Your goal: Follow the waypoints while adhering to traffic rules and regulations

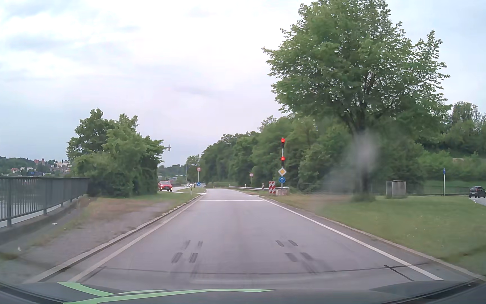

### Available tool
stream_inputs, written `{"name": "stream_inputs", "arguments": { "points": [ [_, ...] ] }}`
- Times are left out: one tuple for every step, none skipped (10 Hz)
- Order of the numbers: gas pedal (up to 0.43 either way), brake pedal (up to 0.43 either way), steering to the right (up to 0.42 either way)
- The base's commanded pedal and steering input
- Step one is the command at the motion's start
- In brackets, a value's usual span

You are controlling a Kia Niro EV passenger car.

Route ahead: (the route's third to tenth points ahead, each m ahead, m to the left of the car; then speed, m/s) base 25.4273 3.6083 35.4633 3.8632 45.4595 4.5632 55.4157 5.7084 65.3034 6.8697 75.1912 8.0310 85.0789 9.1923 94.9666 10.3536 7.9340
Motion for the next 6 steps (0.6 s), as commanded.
{"name": "stream_inputs", "arguments": {
  "points": [
    [0.000,0.189,-0.008],
    [0.000,0.189,-0.008],
    [0.000,0.195,-0.008],
    [0.000,0.195,-0.008],
    [0.000,0.201,-0.008],
    [0.000,0.201,-0.008]
  ]
}}
